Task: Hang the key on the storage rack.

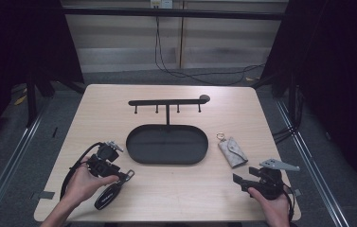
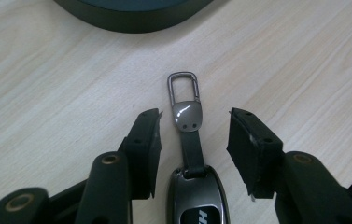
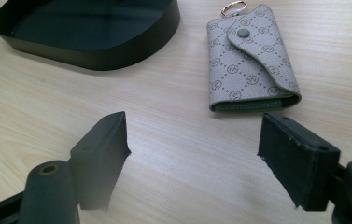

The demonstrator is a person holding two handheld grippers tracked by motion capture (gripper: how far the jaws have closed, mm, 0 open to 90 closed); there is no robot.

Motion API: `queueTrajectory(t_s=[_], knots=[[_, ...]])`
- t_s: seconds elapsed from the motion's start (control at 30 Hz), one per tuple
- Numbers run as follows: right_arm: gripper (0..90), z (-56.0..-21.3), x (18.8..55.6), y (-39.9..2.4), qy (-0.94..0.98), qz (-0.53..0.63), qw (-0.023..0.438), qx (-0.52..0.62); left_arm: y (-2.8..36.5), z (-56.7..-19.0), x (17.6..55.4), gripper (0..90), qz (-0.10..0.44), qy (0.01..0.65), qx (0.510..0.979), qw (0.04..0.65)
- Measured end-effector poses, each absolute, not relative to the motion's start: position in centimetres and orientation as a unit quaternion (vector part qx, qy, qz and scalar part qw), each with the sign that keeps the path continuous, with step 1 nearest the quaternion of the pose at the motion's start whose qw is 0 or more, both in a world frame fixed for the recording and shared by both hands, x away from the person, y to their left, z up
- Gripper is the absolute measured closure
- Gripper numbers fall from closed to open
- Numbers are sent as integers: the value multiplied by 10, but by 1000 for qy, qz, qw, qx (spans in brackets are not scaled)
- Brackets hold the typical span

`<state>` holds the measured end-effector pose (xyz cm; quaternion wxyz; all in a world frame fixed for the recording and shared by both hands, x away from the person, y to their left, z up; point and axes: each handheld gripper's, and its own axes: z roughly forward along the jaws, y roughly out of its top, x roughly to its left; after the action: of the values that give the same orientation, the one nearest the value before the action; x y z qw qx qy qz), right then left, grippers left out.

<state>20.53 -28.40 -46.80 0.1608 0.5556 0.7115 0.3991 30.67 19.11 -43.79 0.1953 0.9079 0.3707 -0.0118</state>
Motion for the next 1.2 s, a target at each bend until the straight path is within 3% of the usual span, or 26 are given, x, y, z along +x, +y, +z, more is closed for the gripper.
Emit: queueTrajectory(t_s=[0.33, 0.57, 0.9, 1.2], knots=[[234, -469, 207, -283, 714, 394, 157, 557, 176, -441, 318, 571, -16, 358, 917, 178], [233, -469, 206, -283, 715, 394, 156, 556, 167, -447, 320, 589, -22, 348, 927, 134], [232, -470, 207, -284, 715, 395, 155, 556, 164, -457, 324, 683, -20, 354, 929, 109], [231, -470, 207, -283, 716, 394, 155, 555, 157, -464, 323, 681, -19, 348, 933, 89]])
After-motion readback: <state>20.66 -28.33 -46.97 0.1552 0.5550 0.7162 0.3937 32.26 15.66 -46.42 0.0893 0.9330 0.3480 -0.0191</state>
